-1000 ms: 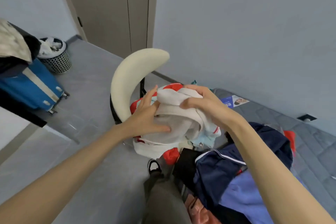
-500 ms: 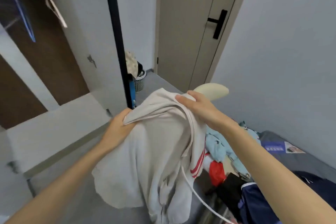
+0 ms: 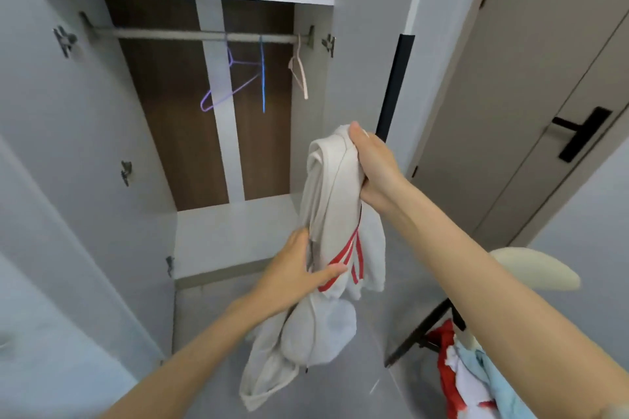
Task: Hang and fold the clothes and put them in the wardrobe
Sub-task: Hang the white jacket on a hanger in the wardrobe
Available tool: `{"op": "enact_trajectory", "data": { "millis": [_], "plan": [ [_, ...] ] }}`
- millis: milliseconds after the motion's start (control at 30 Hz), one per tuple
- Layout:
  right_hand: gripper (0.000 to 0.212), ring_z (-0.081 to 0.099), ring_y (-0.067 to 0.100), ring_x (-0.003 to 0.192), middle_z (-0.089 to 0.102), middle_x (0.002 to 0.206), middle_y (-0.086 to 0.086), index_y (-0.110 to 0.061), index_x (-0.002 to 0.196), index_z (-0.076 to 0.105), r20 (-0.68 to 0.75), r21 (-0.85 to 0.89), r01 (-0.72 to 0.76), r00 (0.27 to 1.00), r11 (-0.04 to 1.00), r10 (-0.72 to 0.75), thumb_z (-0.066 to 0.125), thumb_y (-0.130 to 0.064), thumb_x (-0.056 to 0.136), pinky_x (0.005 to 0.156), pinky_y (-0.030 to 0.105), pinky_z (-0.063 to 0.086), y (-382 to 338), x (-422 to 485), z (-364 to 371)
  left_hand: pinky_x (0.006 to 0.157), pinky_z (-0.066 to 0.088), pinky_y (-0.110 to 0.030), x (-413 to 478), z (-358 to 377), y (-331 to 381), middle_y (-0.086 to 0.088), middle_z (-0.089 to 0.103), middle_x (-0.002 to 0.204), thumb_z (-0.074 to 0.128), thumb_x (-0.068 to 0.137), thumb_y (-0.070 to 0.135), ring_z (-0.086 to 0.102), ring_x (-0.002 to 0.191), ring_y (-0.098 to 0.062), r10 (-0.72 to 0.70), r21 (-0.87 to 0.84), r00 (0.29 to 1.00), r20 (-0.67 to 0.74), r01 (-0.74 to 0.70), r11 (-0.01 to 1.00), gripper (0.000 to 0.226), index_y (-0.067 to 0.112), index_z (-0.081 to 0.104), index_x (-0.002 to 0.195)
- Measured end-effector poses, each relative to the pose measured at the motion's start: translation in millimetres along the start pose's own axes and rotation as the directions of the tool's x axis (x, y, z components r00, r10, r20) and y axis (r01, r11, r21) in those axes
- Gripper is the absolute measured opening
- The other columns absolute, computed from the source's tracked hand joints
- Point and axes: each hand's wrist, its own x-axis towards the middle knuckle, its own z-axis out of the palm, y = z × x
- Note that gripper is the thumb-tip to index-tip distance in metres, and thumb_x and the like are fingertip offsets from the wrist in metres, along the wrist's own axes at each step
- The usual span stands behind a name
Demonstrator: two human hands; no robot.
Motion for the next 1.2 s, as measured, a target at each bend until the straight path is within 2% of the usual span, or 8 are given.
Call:
{"op": "enact_trajectory", "data": {
  "millis": [167,300,533,667,800,967,1033,1200],
  "plan": [
    [0.019,0.064,0.010,0.085,0.067,0.093,-0.002,-0.015,0.103,0.058,0.139,-0.057,0.035,0.990,0.998,-0.027,0.054,-0.033,0.097,0.070,0.021,0.053,-16.4,23.9,5.2,0.068,0.042,0.001,29.0,-24.1,-7.2,0.020,0.064,0.101,0.049,0.094,0.046,0.058,0.085,0.013,-0.069,-0.160,0.974,-0.217,0.035,0.986,0.030,0.031,0.057,0.119],
    [0.030,0.059,0.006,0.107,0.063,0.117,-0.007,-0.017,0.123,0.056,0.404,-0.298,0.063,0.913,0.952,0.066,0.054,-0.031,0.097,0.098,0.031,0.045,-5.2,41.4,-14.8,0.074,0.049,-0.009,47.2,-55.4,-9.0,0.014,0.067,0.101,0.054,0.093,0.042,0.063,0.091,0.000,-0.182,-0.363,0.932,-0.314,0.059,0.930,0.024,0.028,0.061,0.109],
    [0.066,0.043,0.010,0.130,0.044,0.144,-0.008,-0.022,0.141,0.041,0.553,-0.792,0.286,0.711,0.539,0.435,0.069,-0.043,0.085,0.109,0.026,0.034,74.1,31.9,-27.8,0.083,0.055,-0.031,76.7,-91.9,14.3,0.003,0.072,0.103,0.056,0.094,0.032,0.069,0.096,-0.015,-0.257,-0.622,0.920,-0.296,0.019,0.783,0.020,0.022,0.063,0.109],
    [0.028,0.059,0.023,0.103,0.063,0.114,0.005,-0.012,0.115,0.058,0.543,-0.736,0.376,0.824,0.563,0.161,0.051,-0.033,0.098,0.084,0.028,0.046,105.4,29.9,-10.5,0.069,0.058,-0.023,83.2,-101.6,23.7,0.007,0.075,0.091,0.058,0.093,0.031,0.071,0.086,-0.009,-0.270,-0.651,0.908,-0.321,-0.005,0.759,0.017,0.022,0.065,0.105],
    [0.031,0.056,0.019,0.096,0.061,0.107,0.007,-0.007,0.112,0.059,0.404,-0.609,0.396,0.901,0.687,-0.161,0.038,-0.027,0.103,0.070,0.016,0.041,72.2,42.0,-13.2,0.076,0.054,-0.026,75.4,-130.2,5.8,0.001,0.068,0.096,0.061,0.092,0.030,0.065,0.086,-0.010,-0.342,-0.580,0.771,-0.537,-0.043,0.813,0.025,0.011,0.067,0.107],
    [0.030,0.052,0.004,0.074,0.062,0.083,0.003,-0.010,0.093,0.065,0.303,-0.387,0.531,0.846,0.754,-0.440,0.045,-0.031,0.100,0.069,0.021,0.041,1.3,44.5,13.2,0.065,0.041,-0.031,57.9,-130.8,-20.0,-0.009,0.049,0.072,0.056,0.095,0.026,0.044,0.061,-0.020,-0.439,-0.494,0.651,-0.619,0.113,0.862,0.031,0.011,0.050,0.068],
    [0.033,0.055,0.006,0.078,0.066,0.092,0.013,-0.007,0.098,0.067,0.374,-0.351,0.586,0.803,0.731,-0.464,0.045,-0.032,0.100,0.070,0.021,0.043,-16.6,42.4,26.9,0.078,0.051,-0.031,49.7,-127.9,-18.7,-0.009,0.062,0.103,0.064,0.090,0.021,0.061,0.080,-0.018,-0.355,-0.436,0.703,-0.616,0.071,0.897,0.012,0.012,0.058,0.094],
    [0.048,0.050,0.013,0.070,0.057,0.076,0.006,0.008,0.093,0.059,0.575,-0.293,0.554,0.754,0.780,-0.319,0.047,-0.038,0.099,0.059,0.023,0.040,-34.8,40.8,47.5,0.098,0.035,-0.009,46.8,-124.7,11.1,0.037,0.038,0.134,0.079,0.072,0.028,0.039,0.125,0.009,0.250,0.049,0.916,-0.315,-0.247,0.968,0.082,0.051,0.030,0.133]
  ]
}}
